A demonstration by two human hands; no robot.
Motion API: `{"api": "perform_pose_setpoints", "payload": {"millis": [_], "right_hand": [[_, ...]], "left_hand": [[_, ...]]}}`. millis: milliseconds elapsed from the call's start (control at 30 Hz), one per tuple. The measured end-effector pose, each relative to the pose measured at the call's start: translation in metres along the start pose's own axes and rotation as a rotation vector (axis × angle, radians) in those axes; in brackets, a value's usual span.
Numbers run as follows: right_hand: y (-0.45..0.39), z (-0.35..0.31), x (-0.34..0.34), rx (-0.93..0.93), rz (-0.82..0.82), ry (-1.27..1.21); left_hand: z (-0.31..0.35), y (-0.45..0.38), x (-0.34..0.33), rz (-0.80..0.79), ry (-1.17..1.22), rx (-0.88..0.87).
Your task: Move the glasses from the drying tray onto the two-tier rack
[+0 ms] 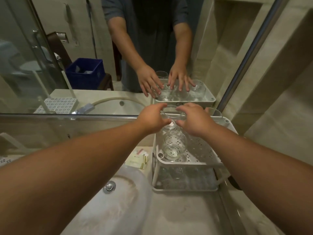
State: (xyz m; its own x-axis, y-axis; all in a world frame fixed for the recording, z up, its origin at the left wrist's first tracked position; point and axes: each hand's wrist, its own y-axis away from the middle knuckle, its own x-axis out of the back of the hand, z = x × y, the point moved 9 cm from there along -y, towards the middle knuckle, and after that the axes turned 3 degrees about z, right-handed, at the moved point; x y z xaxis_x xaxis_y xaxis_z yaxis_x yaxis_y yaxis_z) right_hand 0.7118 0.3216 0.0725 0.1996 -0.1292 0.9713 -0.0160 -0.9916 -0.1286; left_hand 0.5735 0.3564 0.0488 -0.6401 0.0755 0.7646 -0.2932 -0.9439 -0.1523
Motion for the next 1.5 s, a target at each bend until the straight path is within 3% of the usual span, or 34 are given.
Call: {"api": "perform_pose_setpoints", "payload": {"millis": [333,500,633,1267,1333,1433,1500], "right_hand": [[-0.003,0.030,0.004,0.015,-0.019,0.058],[-0.003,0.026,0.007,0.107,-0.048,0.101],[0.005,0.027,0.010,0.126,-0.059,0.125],[0.055,0.027,0.017,0.155,-0.117,-0.068],[0.055,0.033,0.029,0.149,-0.063,-0.131],[0.048,0.069,0.053,-0.040,0.130,-0.381],[0.043,0.095,0.060,-0.126,0.227,-0.366]], "left_hand": [[0.007,0.001,0.004,-0.009,-0.045,-0.056],[0.048,0.002,0.017,0.067,-0.088,-0.183],[0.080,0.002,0.010,0.022,-0.147,-0.238],[0.100,0.020,-0.026,-0.082,-0.322,-0.223],[0.101,0.021,-0.026,-0.075,-0.294,-0.224],[0.106,0.017,-0.024,-0.043,-0.271,-0.206],[0.109,0.011,-0.025,-0.054,-0.269,-0.183]]}}
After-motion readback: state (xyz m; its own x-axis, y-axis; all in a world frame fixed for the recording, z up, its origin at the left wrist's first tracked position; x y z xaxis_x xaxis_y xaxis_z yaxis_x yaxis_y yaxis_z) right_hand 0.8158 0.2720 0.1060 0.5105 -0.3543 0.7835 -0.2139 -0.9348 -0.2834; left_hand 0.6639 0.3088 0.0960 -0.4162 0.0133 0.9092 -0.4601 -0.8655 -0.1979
